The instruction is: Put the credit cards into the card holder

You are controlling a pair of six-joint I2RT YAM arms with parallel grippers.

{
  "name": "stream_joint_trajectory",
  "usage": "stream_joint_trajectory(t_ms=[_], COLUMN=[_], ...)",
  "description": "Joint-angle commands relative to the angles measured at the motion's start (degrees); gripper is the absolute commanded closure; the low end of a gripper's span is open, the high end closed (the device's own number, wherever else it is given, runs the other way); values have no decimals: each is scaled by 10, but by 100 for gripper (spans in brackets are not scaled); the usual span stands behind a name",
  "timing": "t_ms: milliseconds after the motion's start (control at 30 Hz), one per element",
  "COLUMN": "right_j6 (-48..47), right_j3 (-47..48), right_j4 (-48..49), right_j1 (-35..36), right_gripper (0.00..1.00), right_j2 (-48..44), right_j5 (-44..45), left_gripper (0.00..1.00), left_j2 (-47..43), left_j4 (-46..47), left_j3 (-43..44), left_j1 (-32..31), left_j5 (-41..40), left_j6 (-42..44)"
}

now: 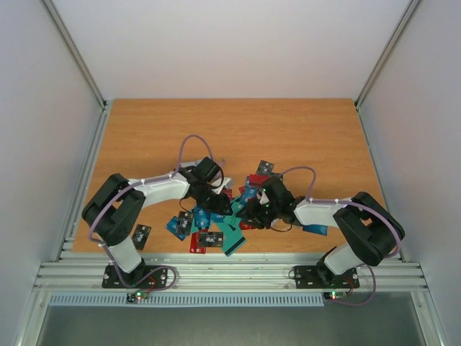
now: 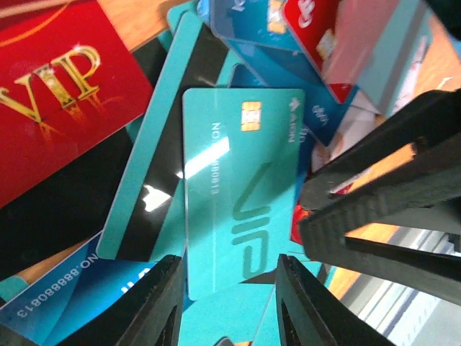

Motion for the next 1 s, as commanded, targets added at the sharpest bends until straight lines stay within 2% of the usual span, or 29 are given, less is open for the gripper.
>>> stream_joint_trajectory(t_ms=[0,300,767,967], right_j6=[-12,-18,-21,-24], right_j3=[-18,-16,-16,-20], right_j4=[-7,7,36,33], right_j1=[3,3,3,4], right_gripper=[61,61,65,70], right_j2=[9,18,26,19], right_j5=[11,6,-4,-2], left_gripper=[64,67,70,70], left_j2=[28,71,59,46], left_j4=[-3,10,43,66], left_j3=[13,10,-9,-24], left_j1=[-3,-5,-44,-44], left_j5=[-12,12,46,57], left_j6=[18,15,-45,-71])
